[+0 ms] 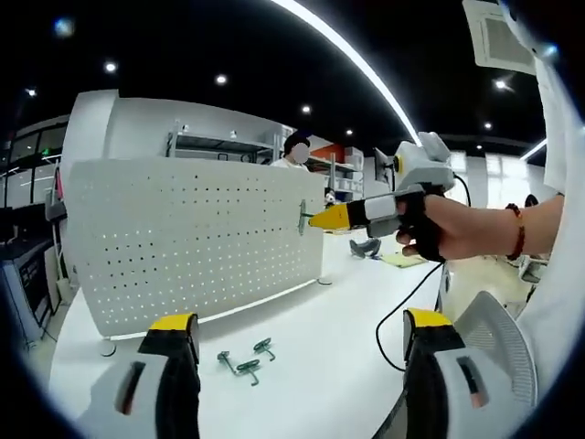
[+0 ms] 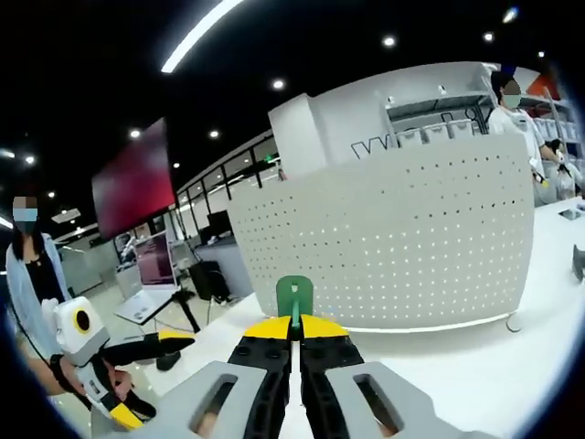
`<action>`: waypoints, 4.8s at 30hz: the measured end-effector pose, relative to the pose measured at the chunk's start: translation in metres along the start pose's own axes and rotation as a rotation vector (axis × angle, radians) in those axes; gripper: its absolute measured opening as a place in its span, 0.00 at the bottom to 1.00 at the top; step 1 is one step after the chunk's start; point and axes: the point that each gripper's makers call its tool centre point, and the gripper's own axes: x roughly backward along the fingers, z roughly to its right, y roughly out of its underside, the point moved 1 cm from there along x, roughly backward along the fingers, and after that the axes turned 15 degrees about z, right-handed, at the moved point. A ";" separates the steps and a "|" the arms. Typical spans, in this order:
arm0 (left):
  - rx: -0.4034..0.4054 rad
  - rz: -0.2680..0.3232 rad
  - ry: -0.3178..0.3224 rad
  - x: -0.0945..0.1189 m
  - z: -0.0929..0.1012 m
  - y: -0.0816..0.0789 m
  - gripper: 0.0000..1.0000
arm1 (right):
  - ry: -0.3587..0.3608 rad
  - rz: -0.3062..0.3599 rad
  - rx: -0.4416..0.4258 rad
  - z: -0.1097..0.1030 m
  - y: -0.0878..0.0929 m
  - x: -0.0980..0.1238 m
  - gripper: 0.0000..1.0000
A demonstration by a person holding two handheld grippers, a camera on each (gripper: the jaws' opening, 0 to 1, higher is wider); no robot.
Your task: Insert the hook assembly into the mounting plate slot until the hook locks in place.
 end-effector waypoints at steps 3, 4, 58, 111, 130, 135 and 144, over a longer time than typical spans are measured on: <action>0.014 0.016 -0.008 0.001 -0.003 -0.002 0.99 | 0.022 0.009 0.019 0.006 -0.005 -0.005 0.00; 0.015 0.017 -0.007 0.001 -0.003 -0.002 1.00 | 0.025 0.012 0.025 0.008 -0.008 -0.007 0.00; 0.002 0.029 -0.009 0.008 -0.009 -0.007 0.99 | 0.173 0.061 0.224 0.068 -0.063 -0.100 0.00; 0.026 0.028 -0.021 0.013 -0.018 -0.001 0.98 | 0.307 0.037 0.223 0.123 -0.068 -0.166 0.00; 0.030 0.022 -0.037 0.015 -0.024 0.001 0.97 | 0.317 0.018 0.246 0.125 -0.065 -0.175 0.00; 0.032 0.020 -0.039 0.014 -0.026 0.002 0.97 | 0.319 0.016 0.245 0.126 -0.064 -0.179 0.00; 0.036 0.019 -0.044 0.015 -0.027 0.002 0.97 | 0.329 0.009 0.248 0.125 -0.061 -0.184 0.00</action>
